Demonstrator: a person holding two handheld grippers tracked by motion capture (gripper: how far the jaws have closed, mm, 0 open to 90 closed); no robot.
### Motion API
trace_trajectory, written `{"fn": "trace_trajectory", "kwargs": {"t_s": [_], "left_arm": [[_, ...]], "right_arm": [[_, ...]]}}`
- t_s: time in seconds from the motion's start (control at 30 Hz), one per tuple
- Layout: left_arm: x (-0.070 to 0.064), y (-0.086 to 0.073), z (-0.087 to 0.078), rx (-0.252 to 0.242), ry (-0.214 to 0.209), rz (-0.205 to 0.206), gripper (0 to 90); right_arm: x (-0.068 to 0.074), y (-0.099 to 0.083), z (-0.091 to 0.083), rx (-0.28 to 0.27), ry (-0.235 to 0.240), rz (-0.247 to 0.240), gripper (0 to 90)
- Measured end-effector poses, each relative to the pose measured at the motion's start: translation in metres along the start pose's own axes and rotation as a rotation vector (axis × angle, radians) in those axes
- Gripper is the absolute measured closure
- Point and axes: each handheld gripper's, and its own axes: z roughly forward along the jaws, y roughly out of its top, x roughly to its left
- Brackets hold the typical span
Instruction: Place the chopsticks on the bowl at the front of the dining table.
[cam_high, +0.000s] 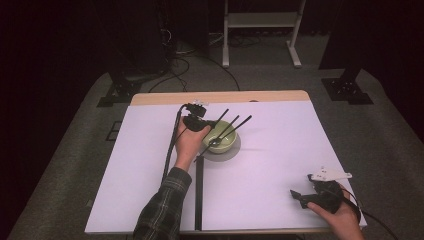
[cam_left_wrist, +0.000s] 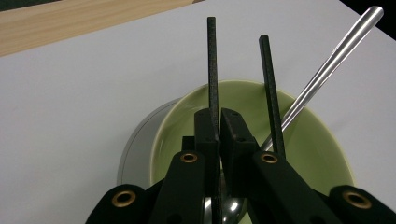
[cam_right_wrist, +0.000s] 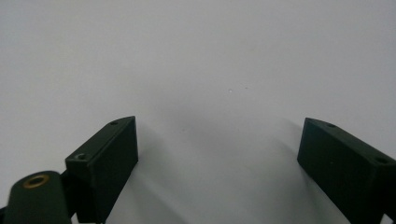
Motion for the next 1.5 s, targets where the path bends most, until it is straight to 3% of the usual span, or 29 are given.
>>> {"fn": "trace_trajectory", "kwargs": {"t_s": [0.33,0.9,1.23,1.37,1.5], "left_arm": [[0.0,-0.002,0.002,-0.002,-0.003,-0.007,85.6],[-0.002,0.008,-0.005,-0.051,0.026,0.036,66.1],[-0.014,0.026,-0.002,-0.084,0.046,0.091,36.4],[-0.016,0.031,0.005,-0.052,0.045,0.084,18.7],[-0.019,0.037,0.013,-0.007,0.076,0.107,10.2]], "right_arm": [[0.0,0.0,0.0,0.0,0.0,0.0,10.6],[0.0,0.0,0.0,0.0,0.0,0.001,10.6],[0.0,0.0,0.0,0.0,0.001,0.001,10.6],[0.0,0.0,0.0,0.0,0.0,0.0,10.6],[0.0,0.0,0.0,0.0,0.0,0.001,10.6]]}}
